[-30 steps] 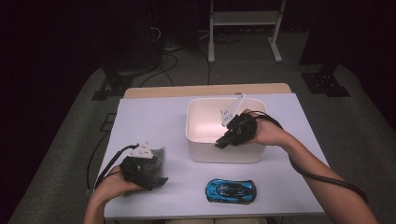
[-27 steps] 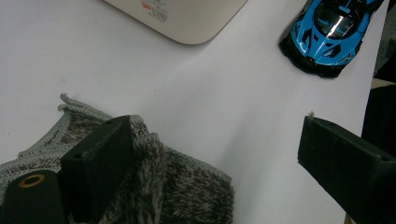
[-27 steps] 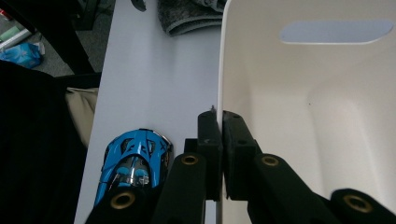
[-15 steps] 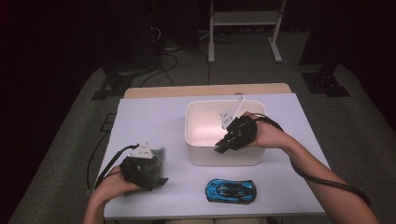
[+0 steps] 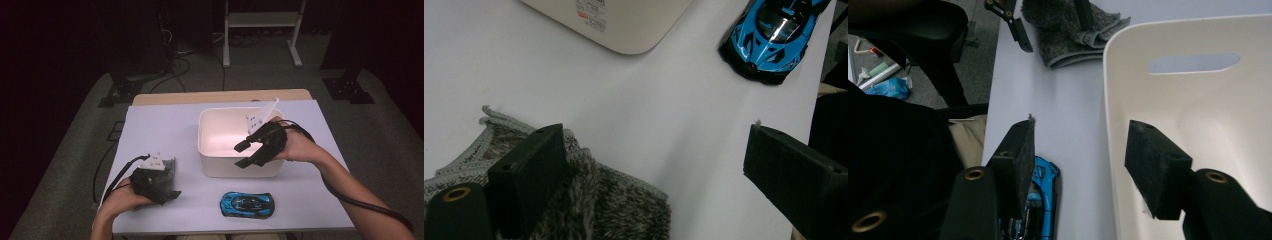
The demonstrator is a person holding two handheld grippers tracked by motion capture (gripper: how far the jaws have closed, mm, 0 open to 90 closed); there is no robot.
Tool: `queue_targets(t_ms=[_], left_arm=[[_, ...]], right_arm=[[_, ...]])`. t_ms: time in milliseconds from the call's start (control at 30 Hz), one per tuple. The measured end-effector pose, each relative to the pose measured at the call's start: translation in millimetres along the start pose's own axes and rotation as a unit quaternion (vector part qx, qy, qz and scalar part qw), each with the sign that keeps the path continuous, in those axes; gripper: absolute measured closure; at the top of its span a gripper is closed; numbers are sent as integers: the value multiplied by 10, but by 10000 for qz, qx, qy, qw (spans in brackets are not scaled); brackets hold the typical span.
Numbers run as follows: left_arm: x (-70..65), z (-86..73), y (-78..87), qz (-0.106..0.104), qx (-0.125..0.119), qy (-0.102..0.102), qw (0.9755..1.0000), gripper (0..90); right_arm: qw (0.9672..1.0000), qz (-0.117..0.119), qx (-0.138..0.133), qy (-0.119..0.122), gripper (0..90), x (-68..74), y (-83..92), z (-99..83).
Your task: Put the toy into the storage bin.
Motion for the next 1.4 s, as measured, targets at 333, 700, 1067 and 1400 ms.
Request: queue_targets(t_ms=[333,700,1067,1400], left_arm=[[-42,17,31,55,-44,-23,10000,94],[-46,51,-32,68,-20,-81,9999,50],[-62,44,-63,70,35,-90,9999,45],[-75,37,-38,82,59,-137,9999,45]], right_arm=[[9997,19,-248,84,323,276,115,-41],[9996,56,-265,104,265,510,-2,-274],[9998,-55,-169,-109,216,647,-351,-670],[9997,-93,-41,-240,181,665,-631,-843]])
Point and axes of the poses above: each handheld gripper's, and its own axes: y roughly backward along the jaws, z roughly out of its top, x roughly to its left, the point moved 4 cm from there along -y, roughly forward along the jaws, and after that the axes turned 1 degree about -x, right-handed, at the moved point
